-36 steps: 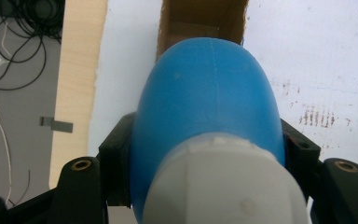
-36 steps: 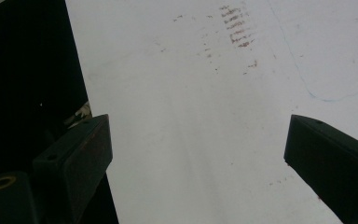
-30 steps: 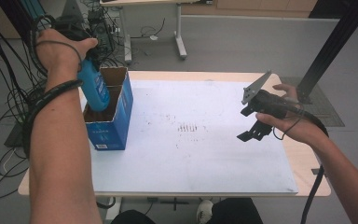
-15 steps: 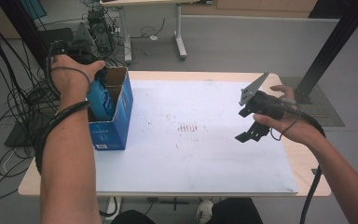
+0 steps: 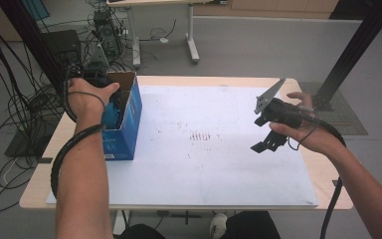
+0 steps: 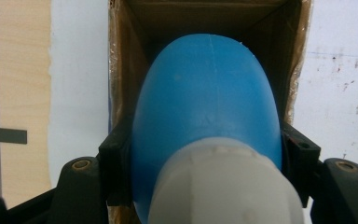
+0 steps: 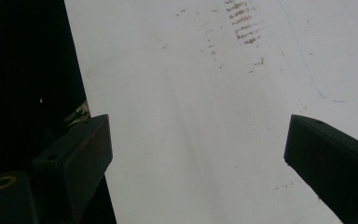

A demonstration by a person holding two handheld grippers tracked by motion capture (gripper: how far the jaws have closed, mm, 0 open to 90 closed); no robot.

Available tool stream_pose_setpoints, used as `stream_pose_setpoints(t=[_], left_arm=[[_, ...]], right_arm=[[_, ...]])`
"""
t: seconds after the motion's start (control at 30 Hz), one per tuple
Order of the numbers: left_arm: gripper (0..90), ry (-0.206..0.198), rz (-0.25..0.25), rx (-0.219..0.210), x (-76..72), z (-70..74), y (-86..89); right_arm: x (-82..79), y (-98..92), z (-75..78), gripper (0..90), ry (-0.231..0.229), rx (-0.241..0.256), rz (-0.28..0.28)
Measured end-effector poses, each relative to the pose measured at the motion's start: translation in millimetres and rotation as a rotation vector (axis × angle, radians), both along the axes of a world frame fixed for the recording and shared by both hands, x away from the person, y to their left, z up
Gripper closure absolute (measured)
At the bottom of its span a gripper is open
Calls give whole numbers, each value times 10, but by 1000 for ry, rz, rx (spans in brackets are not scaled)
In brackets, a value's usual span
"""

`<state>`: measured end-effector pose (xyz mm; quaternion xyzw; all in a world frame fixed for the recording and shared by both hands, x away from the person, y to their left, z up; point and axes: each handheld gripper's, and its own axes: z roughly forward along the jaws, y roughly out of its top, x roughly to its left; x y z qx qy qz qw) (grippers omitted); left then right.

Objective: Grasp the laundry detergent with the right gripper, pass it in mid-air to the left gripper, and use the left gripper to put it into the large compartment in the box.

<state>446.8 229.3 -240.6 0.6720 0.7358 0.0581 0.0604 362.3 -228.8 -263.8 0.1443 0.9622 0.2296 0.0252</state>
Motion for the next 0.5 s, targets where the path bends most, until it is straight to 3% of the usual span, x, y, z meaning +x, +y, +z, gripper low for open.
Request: stream_pose_setpoints(t=[0.5], left_arm=[[369,40,-17,11,3,-211,-11]], right_arm=[[2,-27,-23,76,-6,11,-7]])
